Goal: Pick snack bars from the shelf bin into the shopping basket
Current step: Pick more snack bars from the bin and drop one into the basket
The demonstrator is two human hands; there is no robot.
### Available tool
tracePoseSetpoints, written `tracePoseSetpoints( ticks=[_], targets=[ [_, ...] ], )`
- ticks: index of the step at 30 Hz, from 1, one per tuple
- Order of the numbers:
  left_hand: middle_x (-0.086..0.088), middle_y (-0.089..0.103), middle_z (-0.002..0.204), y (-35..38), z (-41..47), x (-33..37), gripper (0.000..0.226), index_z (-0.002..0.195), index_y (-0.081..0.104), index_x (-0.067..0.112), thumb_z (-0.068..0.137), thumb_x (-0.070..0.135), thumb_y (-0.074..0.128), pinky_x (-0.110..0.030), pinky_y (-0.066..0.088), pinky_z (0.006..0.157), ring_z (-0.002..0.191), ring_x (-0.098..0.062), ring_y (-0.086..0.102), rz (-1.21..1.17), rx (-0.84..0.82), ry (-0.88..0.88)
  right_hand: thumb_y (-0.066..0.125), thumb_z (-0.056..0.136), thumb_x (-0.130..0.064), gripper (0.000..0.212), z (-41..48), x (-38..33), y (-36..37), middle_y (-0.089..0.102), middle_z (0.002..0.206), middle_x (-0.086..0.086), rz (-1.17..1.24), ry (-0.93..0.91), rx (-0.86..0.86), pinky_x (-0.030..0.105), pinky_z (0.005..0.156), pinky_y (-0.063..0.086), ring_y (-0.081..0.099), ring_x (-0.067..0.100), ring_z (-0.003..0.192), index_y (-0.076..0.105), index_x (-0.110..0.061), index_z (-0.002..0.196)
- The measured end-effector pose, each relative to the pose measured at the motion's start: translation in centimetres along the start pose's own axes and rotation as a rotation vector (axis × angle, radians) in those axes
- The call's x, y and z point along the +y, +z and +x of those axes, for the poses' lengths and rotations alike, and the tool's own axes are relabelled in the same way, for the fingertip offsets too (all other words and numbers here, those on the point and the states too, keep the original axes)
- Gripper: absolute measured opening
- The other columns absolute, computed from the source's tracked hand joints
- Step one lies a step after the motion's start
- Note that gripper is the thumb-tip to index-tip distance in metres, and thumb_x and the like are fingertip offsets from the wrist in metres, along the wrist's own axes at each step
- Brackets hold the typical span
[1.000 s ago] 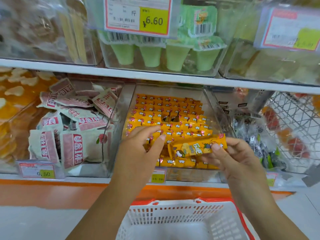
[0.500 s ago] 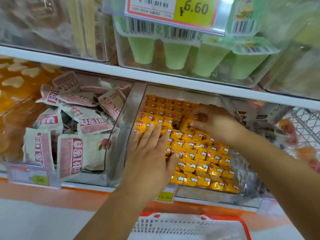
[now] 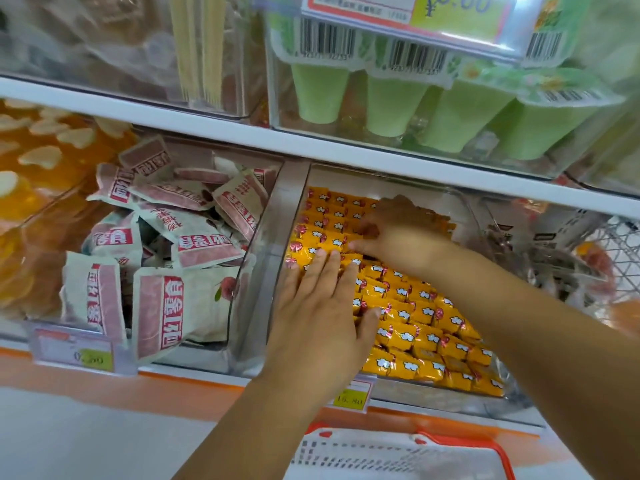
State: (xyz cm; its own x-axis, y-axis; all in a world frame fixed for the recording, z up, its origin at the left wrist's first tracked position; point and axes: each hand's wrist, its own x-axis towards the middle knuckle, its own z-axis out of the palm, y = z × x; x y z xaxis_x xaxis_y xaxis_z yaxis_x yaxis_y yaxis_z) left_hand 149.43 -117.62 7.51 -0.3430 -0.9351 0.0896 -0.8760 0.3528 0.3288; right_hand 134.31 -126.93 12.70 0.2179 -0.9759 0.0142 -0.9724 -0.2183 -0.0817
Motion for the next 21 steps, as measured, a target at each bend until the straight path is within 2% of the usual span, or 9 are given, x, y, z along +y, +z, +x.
tracePoseSetpoints(
  ticks=[2,4,6,8,11,14,16,18,21],
  targets=[
    [0.005,-0.005,0.166,0.0,-0.1,0.0,0.088,0.157,0.003,0.03,0.077,0.065,-0.008,-0.039,-0.01,0.122,0.15,-0.011,-0.016,-0.004,-0.003,-0.001,0.06,0.093,-0.043,0.027,0.2,-0.6,0.5,0.06,0.106,0.001,-0.036,-0.011,0.037,0.033,0.085,0.042,0.045,0.021,0.114,0.072,-0.021,0.102],
    [0.006,-0.003,0.166,-0.2,-0.2,0.0,0.085,0.157,0.003,0.029,0.08,0.067,-0.003,-0.037,-0.011,0.122,0.151,-0.01,-0.014,-0.042,0.017,-0.003,0.062,0.093,-0.037,0.019,-0.5,-0.6,0.5,0.054,0.098,-0.004,0.056,-0.03,0.154,0.028,0.078,0.036,0.046,0.018,0.106,0.071,-0.02,0.096],
    [0.007,0.001,0.166,-0.7,-0.4,0.0,0.079,0.157,0.001,0.027,0.092,0.068,0.019,-0.032,-0.009,0.122,0.151,-0.008,-0.008,-0.141,0.048,-0.019,0.062,0.094,-0.032,0.015,-2.3,-0.5,0.3,0.052,0.092,-0.008,0.202,-0.032,0.296,0.024,0.069,0.034,0.05,0.012,0.092,0.069,-0.019,0.096],
    [0.01,0.006,0.165,-1.4,-0.7,0.3,0.078,0.157,-0.001,0.029,0.097,0.058,0.039,-0.029,0.001,0.121,0.15,-0.007,0.0,-0.265,0.083,-0.044,0.061,0.094,-0.029,0.011,-5.2,-0.6,-0.2,0.056,0.088,-0.014,0.334,-0.012,0.408,0.016,0.067,0.039,0.054,0.006,0.082,0.067,-0.02,0.096],
    [0.015,0.013,0.163,-2.2,-1.4,0.7,0.075,0.156,0.001,0.034,0.097,0.052,0.045,-0.026,0.018,0.117,0.146,-0.006,0.01,-0.375,0.152,-0.051,0.06,0.094,-0.021,0.004,-9.9,-1.0,-0.6,0.062,0.1,-0.018,0.553,-0.027,0.527,0.009,0.079,0.044,0.059,-0.001,0.098,0.062,-0.025,0.092],
    [0.018,0.022,0.159,-2.7,-2.3,1.4,0.067,0.155,0.011,0.039,0.098,0.049,0.045,-0.027,0.029,0.111,0.143,-0.005,0.023,-0.459,0.172,-0.022,0.059,0.093,-0.008,0.01,-13.8,-1.2,-0.3,0.065,0.106,-0.01,0.89,0.015,0.592,0.02,0.082,0.053,0.064,0.007,0.101,0.059,-0.017,0.09],
    [0.019,0.035,0.147,-3.1,-2.8,1.7,0.059,0.15,0.028,0.043,0.096,0.047,0.051,-0.026,0.042,0.103,0.129,0.001,0.043,-0.568,0.206,-0.026,0.055,0.093,0.002,0.011,-16.0,-1.5,-0.1,0.064,0.106,0.0,1.13,0.063,0.601,0.024,0.077,0.057,0.066,0.01,0.095,0.055,-0.009,0.089],
    [0.019,0.046,0.128,-3.6,-3.5,2.0,0.05,0.139,0.045,0.046,0.091,0.046,0.059,-0.018,0.05,0.084,0.103,0.005,0.057,-0.719,0.23,-0.077,0.053,0.093,0.002,0.009,-18.0,-1.6,-0.2,0.063,0.107,0.009,1.257,0.114,0.614,0.025,0.074,0.058,0.066,0.014,0.093,0.054,-0.006,0.089],
    [0.009,0.068,0.106,-4.3,-4.9,3.0,0.034,0.124,0.057,0.04,0.091,0.034,0.064,-0.015,0.051,0.06,0.077,-0.001,0.069,-1.059,0.025,-0.165,0.055,0.089,-0.012,0.004,-21.2,-1.9,-0.6,0.064,0.108,0.012,1.349,0.198,0.602,0.029,0.075,0.059,0.07,0.018,0.086,0.056,-0.008,0.088]
  ],
)
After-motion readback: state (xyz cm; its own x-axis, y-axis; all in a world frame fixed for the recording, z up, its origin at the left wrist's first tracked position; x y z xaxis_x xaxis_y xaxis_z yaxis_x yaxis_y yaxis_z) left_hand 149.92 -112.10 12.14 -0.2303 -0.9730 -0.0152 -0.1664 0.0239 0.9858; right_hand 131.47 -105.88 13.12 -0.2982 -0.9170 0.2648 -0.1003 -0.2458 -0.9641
